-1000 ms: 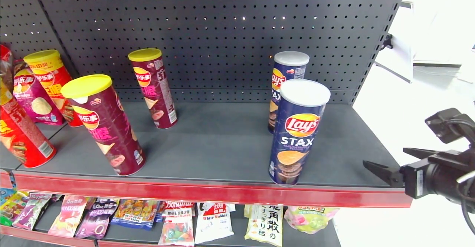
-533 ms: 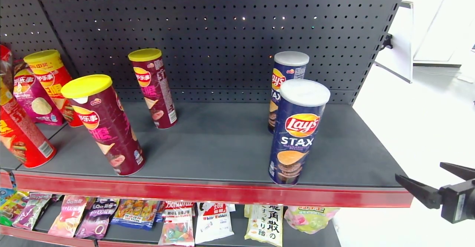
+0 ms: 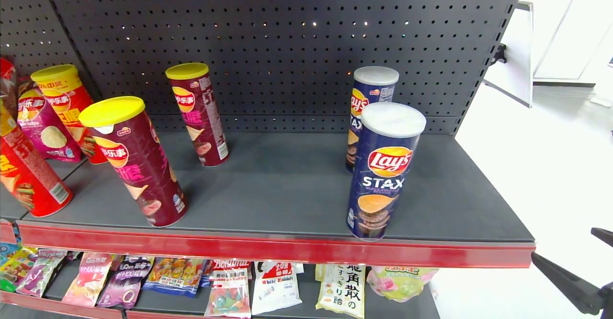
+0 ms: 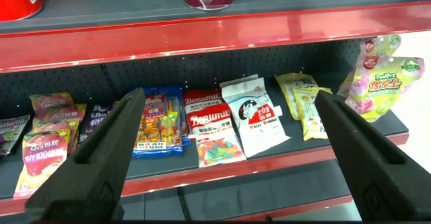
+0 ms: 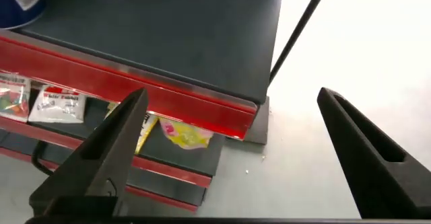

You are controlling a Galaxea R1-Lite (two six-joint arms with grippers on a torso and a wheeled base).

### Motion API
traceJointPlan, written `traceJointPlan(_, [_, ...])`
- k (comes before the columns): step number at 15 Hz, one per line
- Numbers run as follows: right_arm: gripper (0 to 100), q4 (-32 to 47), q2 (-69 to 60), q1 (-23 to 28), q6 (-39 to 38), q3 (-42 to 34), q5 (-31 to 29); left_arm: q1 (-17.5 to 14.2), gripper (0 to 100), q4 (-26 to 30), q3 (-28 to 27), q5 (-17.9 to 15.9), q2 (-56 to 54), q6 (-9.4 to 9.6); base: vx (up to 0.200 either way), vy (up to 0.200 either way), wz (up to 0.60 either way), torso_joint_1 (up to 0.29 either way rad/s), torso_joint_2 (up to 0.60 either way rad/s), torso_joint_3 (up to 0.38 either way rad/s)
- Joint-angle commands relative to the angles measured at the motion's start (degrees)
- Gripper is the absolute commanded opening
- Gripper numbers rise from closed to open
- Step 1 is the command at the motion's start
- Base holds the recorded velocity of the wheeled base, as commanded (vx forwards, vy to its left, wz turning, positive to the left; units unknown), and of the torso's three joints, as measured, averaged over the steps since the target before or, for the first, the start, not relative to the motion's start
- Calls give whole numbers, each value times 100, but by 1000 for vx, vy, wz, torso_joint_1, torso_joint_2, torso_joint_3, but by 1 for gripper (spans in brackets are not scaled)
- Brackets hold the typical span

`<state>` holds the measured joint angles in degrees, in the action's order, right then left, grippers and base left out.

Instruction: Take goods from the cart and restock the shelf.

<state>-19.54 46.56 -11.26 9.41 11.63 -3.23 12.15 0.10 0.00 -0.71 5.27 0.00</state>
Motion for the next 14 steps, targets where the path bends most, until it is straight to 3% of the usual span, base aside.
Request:
traceJointPlan(1, [100, 3, 29, -262, 43, 76, 68, 6, 100, 8, 0, 0, 9, 0, 0, 0, 0, 0, 0, 0])
traceJointPlan(4, [100, -6, 1022, -877, -1, 586, 288, 6, 100, -1, 0, 0, 9, 0, 0, 0, 0, 0, 0, 0])
traceJointPlan(9, [100, -296, 2938, -1440, -53, 1817, 262, -3, 100, -1, 0, 0, 9, 0, 0, 0, 0, 0, 0, 0])
traceJointPlan(14, [100, -683, 3879, -1510, -53, 2089, 244, 6, 100, -1, 0, 0, 9, 0, 0, 0, 0, 0, 0, 0])
